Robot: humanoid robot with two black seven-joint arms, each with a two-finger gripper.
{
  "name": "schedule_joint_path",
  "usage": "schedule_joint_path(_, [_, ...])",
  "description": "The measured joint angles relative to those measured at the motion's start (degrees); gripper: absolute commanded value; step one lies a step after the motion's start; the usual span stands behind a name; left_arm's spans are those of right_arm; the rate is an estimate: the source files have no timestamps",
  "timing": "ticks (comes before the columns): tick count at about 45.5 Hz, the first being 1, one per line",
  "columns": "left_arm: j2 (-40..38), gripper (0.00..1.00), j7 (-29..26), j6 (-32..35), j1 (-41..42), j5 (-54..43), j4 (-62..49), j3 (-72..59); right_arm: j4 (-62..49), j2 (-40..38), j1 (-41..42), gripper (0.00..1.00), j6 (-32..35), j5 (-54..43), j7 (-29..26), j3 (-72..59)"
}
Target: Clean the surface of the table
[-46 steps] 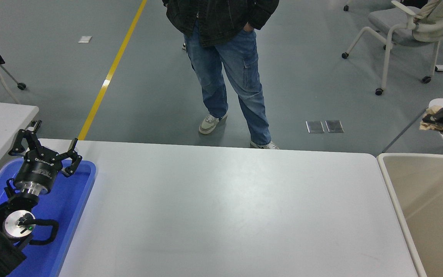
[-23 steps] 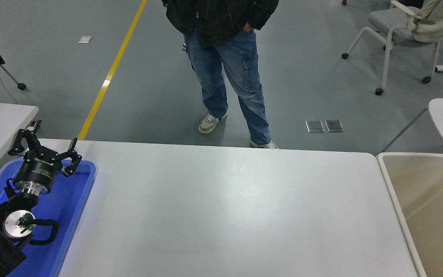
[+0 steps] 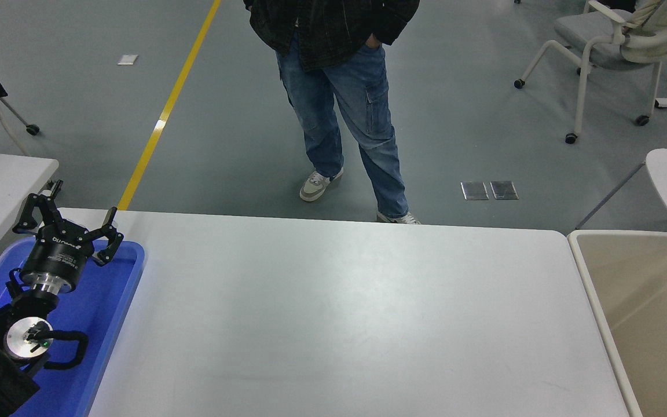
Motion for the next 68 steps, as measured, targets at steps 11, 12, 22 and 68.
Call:
schedule_joint_path(11, [0.0, 1.0, 0.0, 0.0, 0.0, 0.0, 0.0, 0.0, -1.5, 2.01, -3.24, 0.0, -3.95, 0.98, -0.81, 3.64])
schedule_joint_path(12, [0.0, 1.0, 0.0, 0.0, 0.0, 0.0, 0.0, 0.0, -1.52, 2.27, -3.59, 0.0, -4.24, 1.04, -0.85, 4.03])
schedule_joint_path(22, [0.0, 1.0, 0.0, 0.0, 0.0, 0.0, 0.0, 0.0, -1.98, 5.97, -7.9, 0.0, -7.33, 1.58, -0.97, 8.18])
schedule_joint_path(68, [0.0, 1.0, 0.0, 0.0, 0.0, 0.0, 0.0, 0.0, -1.98, 18.28, -16.67, 0.0, -11.37, 1.81, -0.43, 12.35])
